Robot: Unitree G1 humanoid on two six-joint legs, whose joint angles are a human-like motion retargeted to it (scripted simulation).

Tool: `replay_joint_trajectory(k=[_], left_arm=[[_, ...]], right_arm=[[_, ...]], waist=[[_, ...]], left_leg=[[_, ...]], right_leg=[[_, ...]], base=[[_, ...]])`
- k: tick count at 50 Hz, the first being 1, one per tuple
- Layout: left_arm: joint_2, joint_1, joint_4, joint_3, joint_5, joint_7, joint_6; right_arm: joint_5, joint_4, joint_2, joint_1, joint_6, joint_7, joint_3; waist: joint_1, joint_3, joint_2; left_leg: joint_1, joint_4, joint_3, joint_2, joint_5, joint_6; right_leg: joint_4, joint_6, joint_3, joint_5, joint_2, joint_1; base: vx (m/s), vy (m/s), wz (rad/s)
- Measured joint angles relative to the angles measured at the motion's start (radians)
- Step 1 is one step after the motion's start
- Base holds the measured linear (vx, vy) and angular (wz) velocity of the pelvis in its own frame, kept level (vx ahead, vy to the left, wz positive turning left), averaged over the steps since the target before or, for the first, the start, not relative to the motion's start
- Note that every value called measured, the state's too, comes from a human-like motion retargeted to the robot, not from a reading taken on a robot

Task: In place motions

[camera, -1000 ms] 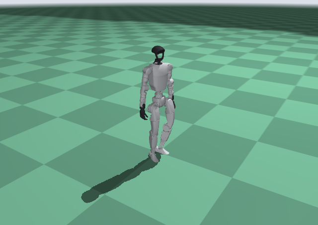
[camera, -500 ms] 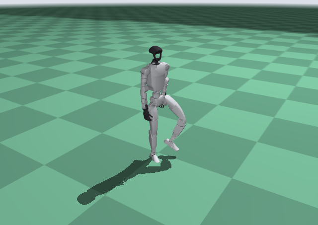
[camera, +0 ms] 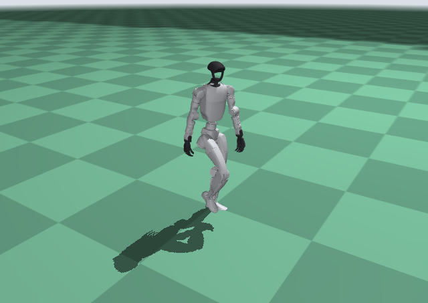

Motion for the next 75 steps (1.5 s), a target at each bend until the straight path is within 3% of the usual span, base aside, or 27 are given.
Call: replay_joint_trajectory(k=[5,9,13,15,18,20,22,23,24,28,30,35,40,45,47,55,57,59,60,63,65,67,68,70,72,75], left_arm=[[-0.012,0.026,0.017,0.005,-0.021,-0.022,0.003],[-0.04,0.09,0.026,0.035,-0.009,-0.011,0.0],[-0.049,0.179,0.043,0.068,0.015,-0.018,-0.001],[-0.052,0.241,0.049,0.081,0.023,-0.027,0.0],[-0.054,0.337,0.047,0.095,0.016,-0.044,0.007],[-0.061,0.401,0.043,0.125,0.016,-0.061,0.019],[-0.077,0.414,0.039,0.149,-0.003,-0.074,0.028],[-0.084,0.408,0.037,0.157,-0.023,-0.075,0.023],[-0.083,0.402,0.033,0.159,-0.045,-0.08,0.017],[-0.079,0.385,0.037,0.157,-0.023,-0.117,0.021],[-0.079,0.395,0.052,0.148,0.016,-0.11,0.027],[-0.06,0.437,0.054,0.141,0.029,-0.112,0.017],[-0.054,0.45,0.072,0.175,0.001,-0.099,0.025],[-0.045,0.441,0.049,0.188,-0.016,-0.099,0.036],[-0.052,0.452,0.033,0.186,-0.022,-0.093,0.025],[-0.054,0.46,0.0,0.172,-0.047,-0.051,0.01],[-0.048,0.432,0.013,0.155,-0.046,-0.048,0.017],[-0.042,0.387,0.015,0.133,-0.036,-0.042,0.018],[-0.039,0.361,0.017,0.12,-0.031,-0.037,0.018],[-0.039,0.21,0.025,0.114,-0.024,-0.016,0.023],[-0.037,0.148,-0.011,0.074,-0.068,-0.018,0.009],[-0.015,0.101,-0.04,0.052,-0.095,-0.048,0.019],[-0.004,0.086,-0.045,0.075,-0.08,-0.055,0.024],[-0.006,0.09,-0.054,0.121,-0.039,-0.032,0.019],[-0.022,0.081,-0.054,0.098,-0.051,0.002,0.0],[-0.024,0.073,-0.044,0.079,-0.088,-0.012,-0.005]], right_arm=[[-0.004,0.024,-0.005,0.03,0.008,-0.008,-0.017],[0.003,0.026,-0.021,0.049,0.01,-0.02,-0.015],[-0.003,0.026,-0.025,0.022,0.017,-0.027,-0.018],[-0.003,0.012,-0.025,0.014,0.015,-0.031,-0.017],[0.01,-0.022,-0.02,-0.004,0.012,-0.032,-0.001],[0.03,-0.041,-0.018,-0.022,0.011,-0.027,0.021],[0.05,-0.055,-0.008,-0.075,0.017,-0.022,0.024],[0.059,-0.071,-0.002,-0.104,0.014,-0.026,0.022],[0.068,-0.091,0.003,-0.128,0.007,-0.03,0.025],[0.063,-0.156,-0.015,-0.188,-0.002,-0.001,0.045],[0.037,-0.167,-0.015,-0.188,0.001,-0.017,0.036],[0.061,-0.159,-0.012,-0.189,-0.02,-0.034,0.043],[0.04,-0.145,-0.001,-0.173,-0.019,-0.023,0.061],[0.034,-0.119,0.012,-0.149,-0.018,-0.02,0.071],[0.032,-0.115,0.016,-0.118,-0.018,-0.021,0.074],[-0.023,-0.094,-0.002,0.0,-0.017,-0.016,0.056],[-0.044,-0.077,-0.014,0.03,-0.013,-0.018,0.026],[-0.035,-0.056,-0.023,0.048,-0.008,-0.018,-0.01],[-0.026,-0.045,-0.026,0.056,-0.003,-0.016,-0.028],[0.032,-0.03,-0.011,0.02,0.014,-0.02,-0.081],[0.087,-0.027,-0.012,0.007,-0.004,-0.033,-0.09],[0.082,-0.016,-0.014,-0.014,0.002,-0.022,-0.062],[0.054,-0.012,-0.012,-0.024,0.017,-0.01,-0.044],[0.002,-0.003,-0.011,-0.019,0.031,0.004,-0.026],[0.003,-0.009,-0.014,-0.003,0.016,0.003,-0.035],[-0.009,-0.021,-0.011,0.01,0.006,-0.006,-0.031]], waist=[[0.012,-0.011,-0.019],[0.062,-0.047,-0.03],[0.096,-0.067,-0.086],[0.091,-0.08,-0.105],[0.118,-0.086,-0.125],[0.174,-0.089,-0.149],[0.16,-0.064,-0.179],[0.17,-0.033,-0.195],[0.177,-0.005,-0.2],[0.214,0.057,-0.183],[0.288,0.062,-0.186],[0.383,0.085,-0.263],[0.395,0.071,-0.28],[0.364,0.05,-0.237],[0.346,0.007,-0.226],[0.259,-0.126,-0.127],[0.211,-0.125,-0.093],[0.144,-0.112,-0.074],[0.105,-0.109,-0.065],[0.097,-0.025,-0.026],[0.126,0.01,-0.031],[0.096,-0.001,-0.024],[0.042,-0.001,-0.008],[-0.023,-0.026,0.023],[-0.009,-0.04,0.052],[-0.018,-0.021,0.045]], left_leg=[[0.029,-0.01,0.031,-0.003,0.007,-0.007],[0.057,-0.019,0.074,-0.011,-0.002,-0.019],[0.115,-0.016,0.114,-0.054,-0.034,-0.031],[0.13,0.001,0.11,-0.073,-0.055,-0.035],[0.14,0.07,0.123,-0.078,-0.089,-0.043],[0.128,0.172,0.187,-0.081,-0.042,-0.056],[-0.006,0.417,0.159,-0.044,0.14,-0.094],[-0.109,0.58,0.144,-0.023,0.232,-0.082],[-0.219,0.743,0.124,0.005,0.254,-0.05],[-0.621,1.285,0.134,0.227,0.128,0.093],[-0.809,1.436,0.134,0.287,0.081,0.117],[-1.131,1.531,0.203,0.306,0.004,0.151],[-1.232,1.511,0.203,0.273,-0.018,0.146],[-1.049,1.486,0.135,0.292,0.006,0.1],[-0.895,1.383,0.15,0.27,0.02,0.072],[-0.205,0.498,0.077,-0.021,0.115,-0.073],[-0.028,0.248,0.088,-0.07,-0.001,-0.062],[0.087,0.089,0.211,-0.05,-0.081,-0.023],[0.112,0.042,0.245,-0.035,-0.066,-0.03],[0.032,0.04,0.041,-0.016,-0.005,-0.024],[0.041,0.009,0.12,-0.009,0.012,-0.016],[-0.008,0.004,0.084,-0.017,0.025,-0.009],[-0.031,0.003,0.056,-0.009,0.031,-0.007],[-0.065,-0.006,0.034,0.004,0.042,-0.004],[-0.085,-0.01,0.033,0.025,0.045,-0.002],[-0.066,-0.015,0.031,0.03,0.046,-0.002]], right_leg=[[-0.086,-0.003,-0.009,-0.017,-0.004,0.089],[-0.36,0.011,-0.012,0.012,0.062,0.315],[-0.74,0.029,0.05,0.03,0.151,0.593],[-0.935,0.016,0.026,-0.008,0.165,0.724],[-1.14,-0.08,-0.129,-0.202,0.128,0.88],[-1.2,-0.1,-0.078,-0.212,0.11,0.913],[-1.194,-0.085,-0.064,-0.193,0.059,0.888],[-1.198,-0.073,-0.058,-0.183,0.031,0.89],[-1.203,-0.066,-0.064,-0.172,0.022,0.893],[-1.222,-0.085,-0.107,-0.141,0.059,0.882],[-1.22,-0.109,-0.091,-0.133,0.069,0.869],[-1.154,-0.142,-0.039,-0.15,0.016,0.825],[-1.125,-0.146,-0.029,-0.163,-0.002,0.801],[-1.174,-0.153,-0.048,-0.151,0.037,0.83],[-1.215,-0.147,-0.043,-0.132,0.039,0.824],[-1.25,-0.1,-0.085,-0.158,0.097,0.851],[-1.216,-0.087,-0.123,-0.187,0.117,0.878],[-1.136,-0.071,-0.18,-0.164,0.129,0.871],[-1.074,-0.054,-0.21,-0.114,0.135,0.846],[-0.61,0.06,-0.124,0.115,0.092,0.573],[-0.327,0.087,0.049,0.085,0.156,0.365],[-0.064,0.021,-0.008,0.014,0.052,0.16],[0.02,0.003,-0.023,-0.012,0.044,0.068],[0.135,0.005,-0.016,-0.06,0.05,-0.087],[0.184,0.001,-0.03,-0.084,0.041,-0.178],[0.158,-0.009,-0.039,-0.089,0.025,-0.174]], base=[[0.09,0.0,-0.06],[0.12,-0.01,-0.55],[0.16,-0.07,-0.38],[0.2,-0.08,0.07],[0.13,-0.14,-0.57],[0.08,-0.08,-1.09],[-0.3,-0.09,0.19],[-0.49,-0.08,0.25],[-0.49,-0.08,0.16],[-0.2,-0.1,0.22],[-0.02,-0.06,-0.78],[0.0,-0.04,-0.51],[0.02,0.01,-0.08],[0.03,0.01,0.07],[0.08,0.08,0.09],[0.2,0.05,0.12],[0.27,0.05,0.82],[0.14,0.07,1.56],[-0.02,0.08,1.16],[-0.37,0.1,0.44],[-0.39,0.13,-0.24],[-0.23,0.09,-0.03],[-0.14,0.03,0.7],[0.0,-0.01,0.66],[0.01,0.01,0.13],[0.02,-0.02,0.16]])
